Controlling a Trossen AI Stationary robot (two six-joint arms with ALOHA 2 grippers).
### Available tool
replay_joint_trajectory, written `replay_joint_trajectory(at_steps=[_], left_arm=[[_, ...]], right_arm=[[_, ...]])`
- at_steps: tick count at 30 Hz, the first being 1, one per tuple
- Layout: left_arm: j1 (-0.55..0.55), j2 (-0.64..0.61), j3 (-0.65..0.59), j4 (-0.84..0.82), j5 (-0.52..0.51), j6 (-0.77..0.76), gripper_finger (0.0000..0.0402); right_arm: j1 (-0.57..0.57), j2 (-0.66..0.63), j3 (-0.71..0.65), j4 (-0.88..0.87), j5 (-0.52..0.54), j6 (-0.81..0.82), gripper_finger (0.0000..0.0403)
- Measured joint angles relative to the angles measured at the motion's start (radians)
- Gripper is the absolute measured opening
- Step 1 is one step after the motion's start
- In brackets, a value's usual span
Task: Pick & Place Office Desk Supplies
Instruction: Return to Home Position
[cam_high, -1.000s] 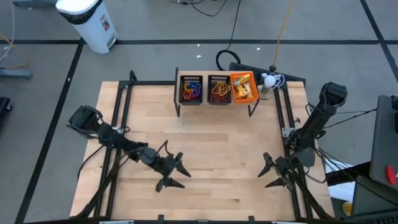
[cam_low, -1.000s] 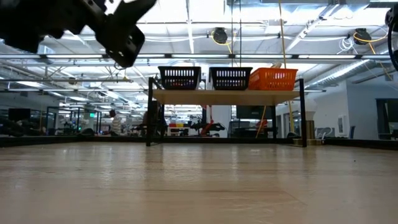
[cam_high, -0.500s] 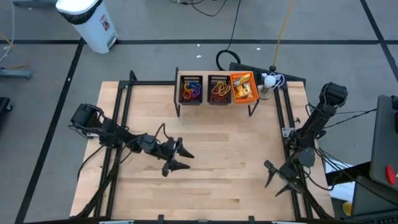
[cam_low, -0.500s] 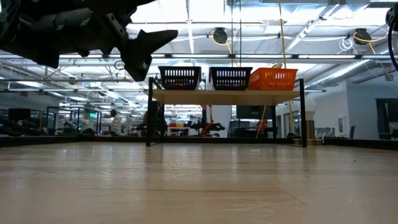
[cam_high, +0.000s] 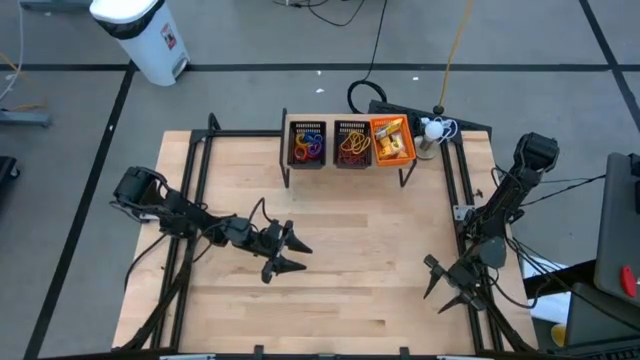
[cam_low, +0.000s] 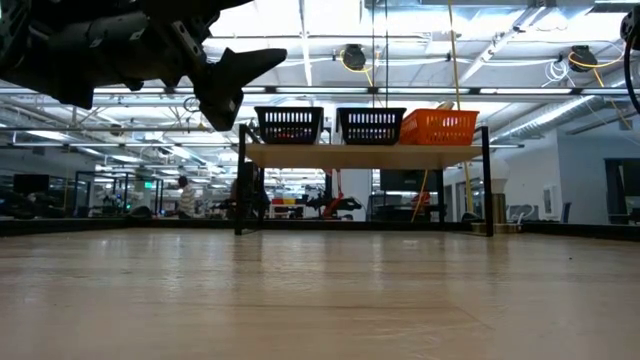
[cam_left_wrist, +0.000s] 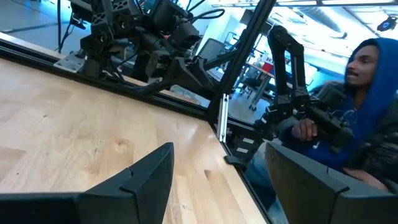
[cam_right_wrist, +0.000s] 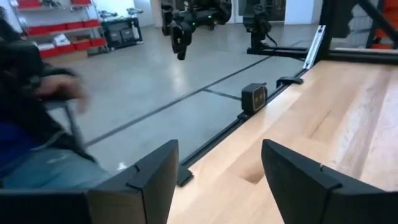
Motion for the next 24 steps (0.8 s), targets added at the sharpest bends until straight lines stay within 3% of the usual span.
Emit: replay_joint_trajectory(at_steps=[4, 24], left_arm=[[0.000, 0.000, 0.000, 0.000, 0.000, 0.000, 0.0255], [0.000, 0.001, 0.000, 0.000, -0.001, -0.001, 0.0255]], right_arm=[[-0.001, 0.000, 0.000, 0.023, 0.051, -0.026, 0.0214], [-0.001, 0.000, -0.001, 0.004, 0.048, -0.061, 0.0219]])
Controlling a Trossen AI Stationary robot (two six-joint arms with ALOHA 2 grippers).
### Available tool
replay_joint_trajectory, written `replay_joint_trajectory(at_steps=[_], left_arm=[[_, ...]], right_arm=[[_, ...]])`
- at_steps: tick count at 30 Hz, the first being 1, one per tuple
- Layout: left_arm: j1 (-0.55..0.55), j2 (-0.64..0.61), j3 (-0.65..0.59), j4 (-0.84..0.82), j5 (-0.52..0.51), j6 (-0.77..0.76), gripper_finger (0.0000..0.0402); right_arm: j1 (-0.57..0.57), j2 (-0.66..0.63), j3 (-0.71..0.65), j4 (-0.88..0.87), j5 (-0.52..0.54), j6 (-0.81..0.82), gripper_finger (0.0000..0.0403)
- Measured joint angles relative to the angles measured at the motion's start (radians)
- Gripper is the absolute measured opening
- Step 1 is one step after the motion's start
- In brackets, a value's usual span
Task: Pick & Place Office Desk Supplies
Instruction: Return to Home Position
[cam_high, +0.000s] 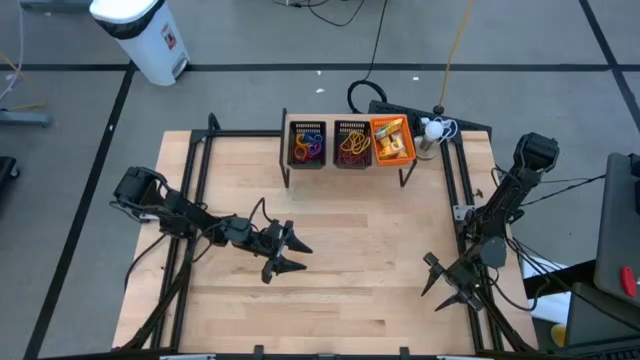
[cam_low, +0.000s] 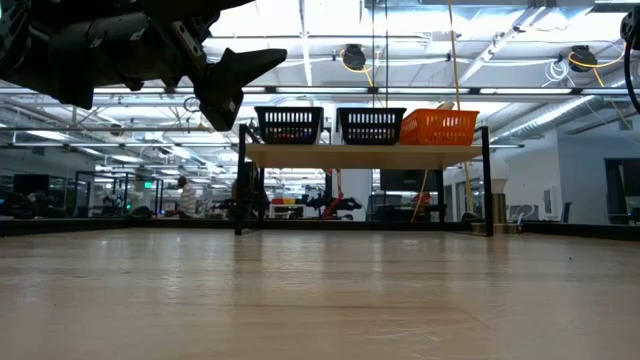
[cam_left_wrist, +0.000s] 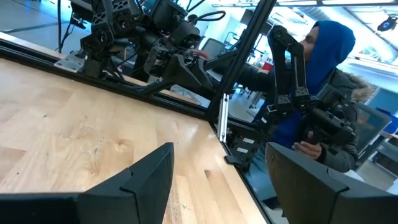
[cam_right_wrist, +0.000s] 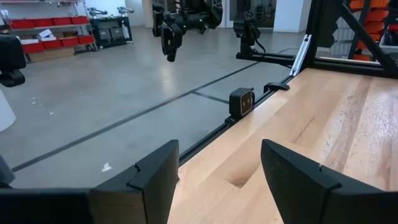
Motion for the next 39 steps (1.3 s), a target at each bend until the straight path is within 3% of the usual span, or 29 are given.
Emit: replay_joint_trajectory(at_steps=[20, 39], left_arm=[[0.000, 0.000, 0.000, 0.000, 0.000, 0.000, 0.0255], [0.000, 0.000, 0.000, 0.000, 0.000, 0.000, 0.0255]], right_arm=[[0.000, 0.000, 0.000, -0.087, 0.000, 0.006, 0.0221], [0.000, 0.000, 0.000, -0.014, 0.001, 0.027, 0.0218]])
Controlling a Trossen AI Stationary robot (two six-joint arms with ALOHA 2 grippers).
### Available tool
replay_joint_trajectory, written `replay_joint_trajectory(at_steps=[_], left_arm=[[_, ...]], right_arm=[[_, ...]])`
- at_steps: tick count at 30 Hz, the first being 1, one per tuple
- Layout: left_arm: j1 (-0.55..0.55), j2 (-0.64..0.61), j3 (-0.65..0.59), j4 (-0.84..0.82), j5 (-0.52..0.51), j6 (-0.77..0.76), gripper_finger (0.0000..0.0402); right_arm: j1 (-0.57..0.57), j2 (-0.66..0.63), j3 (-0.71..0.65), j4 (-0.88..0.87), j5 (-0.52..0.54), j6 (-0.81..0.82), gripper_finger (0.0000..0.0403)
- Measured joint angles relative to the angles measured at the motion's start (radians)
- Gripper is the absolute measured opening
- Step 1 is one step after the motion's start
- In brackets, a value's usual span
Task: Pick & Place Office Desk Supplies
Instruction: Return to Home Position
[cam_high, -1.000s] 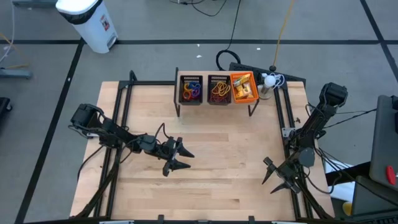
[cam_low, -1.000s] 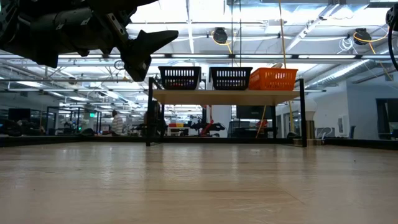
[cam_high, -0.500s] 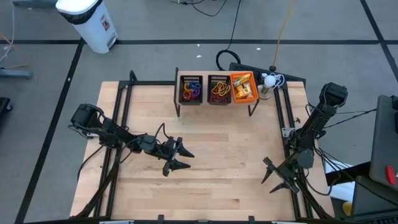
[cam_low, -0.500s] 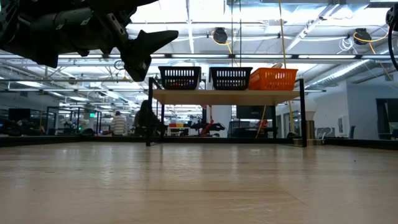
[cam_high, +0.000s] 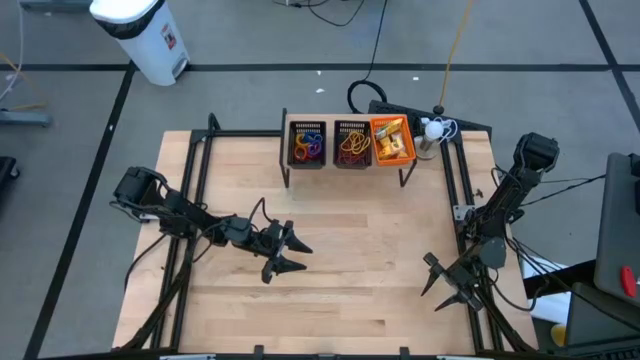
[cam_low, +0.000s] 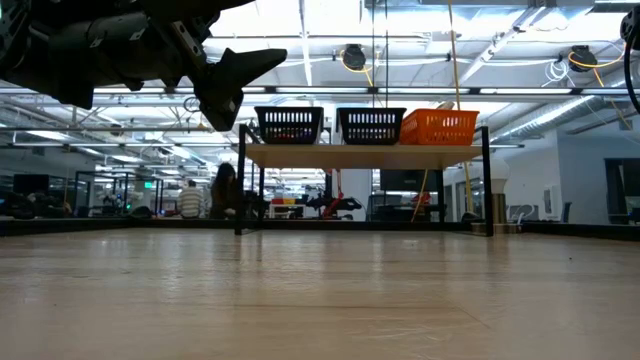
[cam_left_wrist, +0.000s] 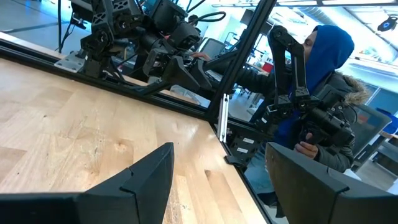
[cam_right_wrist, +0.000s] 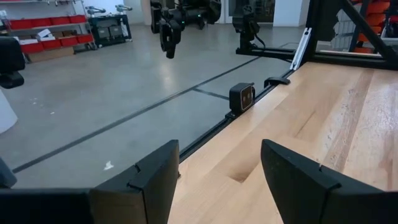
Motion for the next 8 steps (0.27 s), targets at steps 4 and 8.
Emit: replay_joint_trajectory(at_steps=[4, 8], left_arm=[[0.000, 0.000, 0.000, 0.000, 0.000, 0.000, 0.0255], [0.000, 0.000, 0.000, 0.000, 0.000, 0.001, 0.0255]], right_arm=[[0.000, 0.000, 0.000, 0.000, 0.000, 0.000, 0.0215], [0.000, 0.000, 0.000, 0.000, 0.000, 0.000, 0.0219]])
